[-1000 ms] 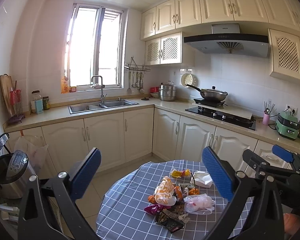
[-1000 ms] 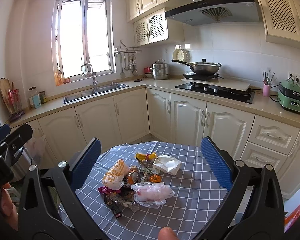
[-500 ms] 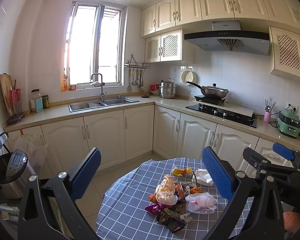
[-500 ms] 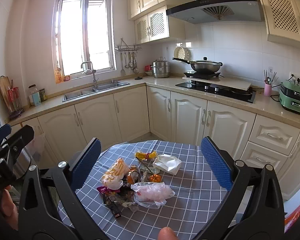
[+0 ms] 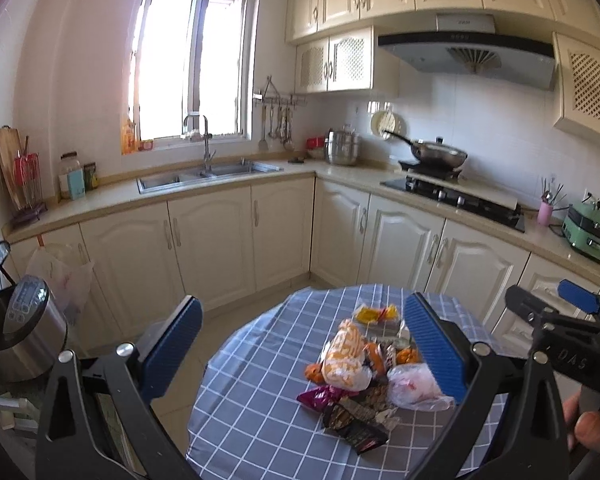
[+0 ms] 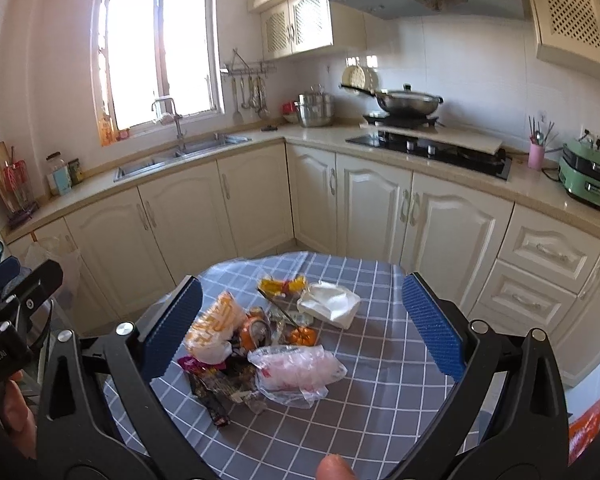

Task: Collect trash
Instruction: 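Grasp the dark snack wrapper with the left tool while the right tool grasps the clear plastic bag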

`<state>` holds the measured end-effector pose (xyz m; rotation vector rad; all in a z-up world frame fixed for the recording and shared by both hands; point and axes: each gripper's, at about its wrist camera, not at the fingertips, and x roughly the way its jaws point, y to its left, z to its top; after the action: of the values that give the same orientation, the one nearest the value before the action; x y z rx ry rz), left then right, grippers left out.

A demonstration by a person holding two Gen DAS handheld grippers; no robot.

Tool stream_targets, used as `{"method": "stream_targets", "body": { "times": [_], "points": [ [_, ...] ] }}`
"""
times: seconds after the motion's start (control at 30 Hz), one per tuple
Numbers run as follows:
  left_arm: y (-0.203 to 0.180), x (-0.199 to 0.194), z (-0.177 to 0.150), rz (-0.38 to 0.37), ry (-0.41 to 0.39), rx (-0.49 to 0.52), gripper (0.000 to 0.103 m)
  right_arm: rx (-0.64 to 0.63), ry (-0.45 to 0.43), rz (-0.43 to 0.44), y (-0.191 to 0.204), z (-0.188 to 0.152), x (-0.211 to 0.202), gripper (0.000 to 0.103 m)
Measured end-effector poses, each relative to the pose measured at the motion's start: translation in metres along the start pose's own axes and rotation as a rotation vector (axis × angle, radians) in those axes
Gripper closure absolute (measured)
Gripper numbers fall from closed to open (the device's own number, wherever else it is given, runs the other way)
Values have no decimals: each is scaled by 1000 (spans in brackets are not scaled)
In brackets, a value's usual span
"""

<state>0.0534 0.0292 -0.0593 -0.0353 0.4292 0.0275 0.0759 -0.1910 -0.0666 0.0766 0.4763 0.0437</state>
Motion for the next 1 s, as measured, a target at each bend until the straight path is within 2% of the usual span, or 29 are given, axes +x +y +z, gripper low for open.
{"method": "stream_targets", "body": {
  "times": [0.27, 0.53, 0.77, 0.87, 0.93, 1.0],
  "points": [
    [3, 46, -38, 6, 129, 18, 4, 3, 131, -20, -14, -26, 45, 5],
    [-10, 91, -100, -54, 316, 23, 4, 16, 293, -14, -26, -66, 93, 5],
    [-26, 123, -128, -113, 387, -17, 4, 10, 355, -6, -26, -78, 113, 5],
    [-30, 139, -140, -111, 428, -29, 5, 8, 370, 3, -26, -80, 120, 5],
    [-28, 146, -148, -123, 460, -53, 7, 0, 379, 13, -23, -82, 125, 5],
    [-24, 151, -154, -144, 482, -93, 14, -11, 389, 30, -18, -85, 131, 5]
  ]
}}
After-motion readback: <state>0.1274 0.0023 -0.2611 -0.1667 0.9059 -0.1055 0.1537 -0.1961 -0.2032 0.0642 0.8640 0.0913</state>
